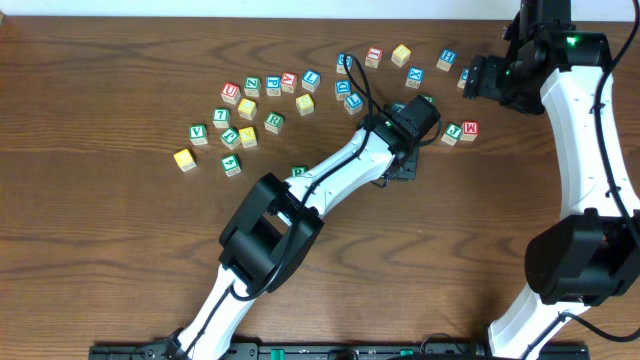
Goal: Spell out ROBOT
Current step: 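Carry the T block with the left gripper and lower it right of O, then open the left gripper to release T and raise it away, then lower both grippers to the two ends of the letter row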
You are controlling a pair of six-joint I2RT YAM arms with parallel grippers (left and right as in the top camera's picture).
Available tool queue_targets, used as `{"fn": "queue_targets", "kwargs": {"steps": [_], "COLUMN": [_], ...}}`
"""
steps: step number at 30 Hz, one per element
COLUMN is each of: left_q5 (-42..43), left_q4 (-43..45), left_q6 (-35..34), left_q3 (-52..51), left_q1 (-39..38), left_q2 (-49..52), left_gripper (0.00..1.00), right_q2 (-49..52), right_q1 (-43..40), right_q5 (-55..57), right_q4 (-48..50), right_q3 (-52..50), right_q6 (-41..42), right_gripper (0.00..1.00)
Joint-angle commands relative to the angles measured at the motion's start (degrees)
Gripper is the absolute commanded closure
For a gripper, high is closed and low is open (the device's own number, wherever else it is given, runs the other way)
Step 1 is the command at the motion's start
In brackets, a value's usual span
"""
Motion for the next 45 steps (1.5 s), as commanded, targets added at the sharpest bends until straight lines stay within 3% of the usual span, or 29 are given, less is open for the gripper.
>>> {"fn": "queue_targets", "kwargs": {"steps": [1, 8, 19, 27, 33, 39, 40, 43, 45], "left_q5": [-1.29, -1.31, -1.18, -1.4, -1.6, -1.86, -1.86, -1.86, -2.54], "left_q4": [-0.04, -0.04, -0.31, -2.69, -11.63, -22.73, -24.68, -30.21, -33.42], "left_q6": [-0.35, -0.33, 0.11, 5.14, 5.09, 5.16, 5.16, 5.16, 5.16], "left_q3": [-0.26, -0.26, -0.17, 1.53, 1.53, 1.53, 1.53, 1.53, 1.38], "left_q1": [-0.26, -0.52, -0.44, 1.44, 8.68, 20.9, 22.99, 28.63, 32.06], "left_q2": [0.61, 0.61, -0.24, -9.73, -20.85, -29.68, -30.56, -31.82, -31.89], "left_gripper": [0.66, 0.56, 0.56, 0.55, 0.55, 0.56, 0.57, 0.74, 0.86], "right_q2": [0.02, 0.02, 0.02, 0.02, 0.02, 0.02, 0.02, 0.02, 0.02], "right_q1": [0.7, 0.7, 0.7, 0.68, 0.7, 1.16, 1.49, 3.17, 4.63], "right_q5": [0.63, 0.63, 0.66, 0.66, 0.33, -2.62, -2.86, -3.89, -3.87], "right_q4": [-0.09, -0.09, -0.28, -0.52, -1.22, -2.67, -3.04, -3.45, -3.23], "right_q3": [0.28, 0.28, 0.28, 0.28, 0.28, 0.26, 0.24, -0.74, -2.36], "right_q6": [0.7, 0.7, 0.68, 0.63, 0.44, -0.02, -0.02, 0.02, 0.02], "right_gripper": [0.12, 0.12, 0.12, 0.12, 0.11, 0.15, 0.16, 0.23, 0.33]}}
